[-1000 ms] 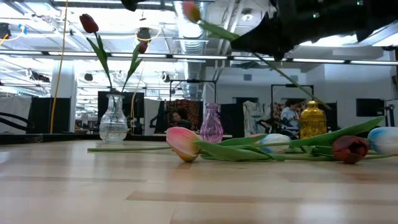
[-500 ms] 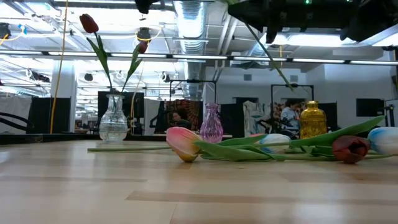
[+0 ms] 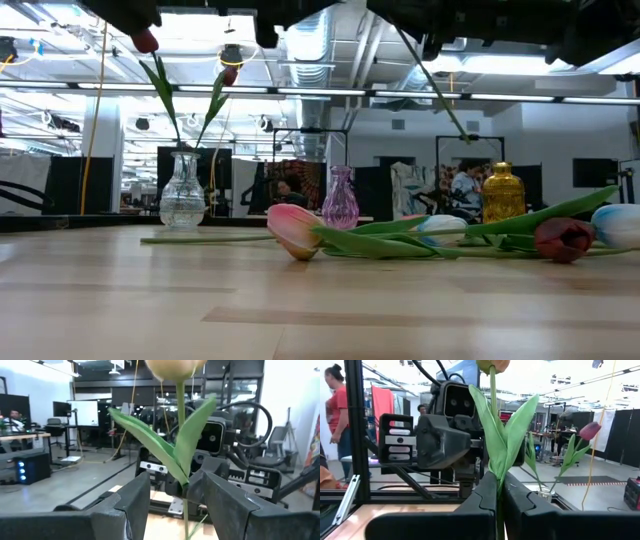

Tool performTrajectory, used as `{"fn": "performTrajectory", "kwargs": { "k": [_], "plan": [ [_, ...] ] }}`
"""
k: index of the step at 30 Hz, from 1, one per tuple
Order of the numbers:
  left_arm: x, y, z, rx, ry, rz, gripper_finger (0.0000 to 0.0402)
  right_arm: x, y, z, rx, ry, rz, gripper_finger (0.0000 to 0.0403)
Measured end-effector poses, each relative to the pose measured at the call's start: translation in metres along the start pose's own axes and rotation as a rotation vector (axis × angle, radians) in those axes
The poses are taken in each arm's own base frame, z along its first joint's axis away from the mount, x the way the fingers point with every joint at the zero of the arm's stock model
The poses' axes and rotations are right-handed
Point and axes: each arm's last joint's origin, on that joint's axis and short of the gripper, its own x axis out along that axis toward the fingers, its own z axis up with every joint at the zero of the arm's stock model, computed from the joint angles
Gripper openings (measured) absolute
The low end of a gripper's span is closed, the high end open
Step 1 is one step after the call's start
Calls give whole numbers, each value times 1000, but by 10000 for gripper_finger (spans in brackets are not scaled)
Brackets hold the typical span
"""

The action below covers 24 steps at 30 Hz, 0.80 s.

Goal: Sort flowers into vase by color
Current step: Put the bottom pink flower into the purple vase

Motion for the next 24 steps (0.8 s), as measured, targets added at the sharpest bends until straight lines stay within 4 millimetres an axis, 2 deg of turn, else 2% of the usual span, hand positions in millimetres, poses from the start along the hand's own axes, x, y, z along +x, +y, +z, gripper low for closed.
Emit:
{"fn": "performTrajectory", "kwargs": {
  "k": [4, 12, 18, 24],
  "plan": [
    [11, -2, -7, -8, -8, 8, 169, 0, 0, 0, -2, 3, 0, 36],
    [43, -11, -9, -2, -34, 33, 169, 0, 2, 0, -1, 4, 8, 37],
    [44, -11, -10, 1, -16, 98, 161, -2, 7, 0, -26, 5, 28, 37],
    [44, -12, -10, -14, -17, 98, 110, -2, 7, 0, -46, 5, 20, 38]
  ]
}}
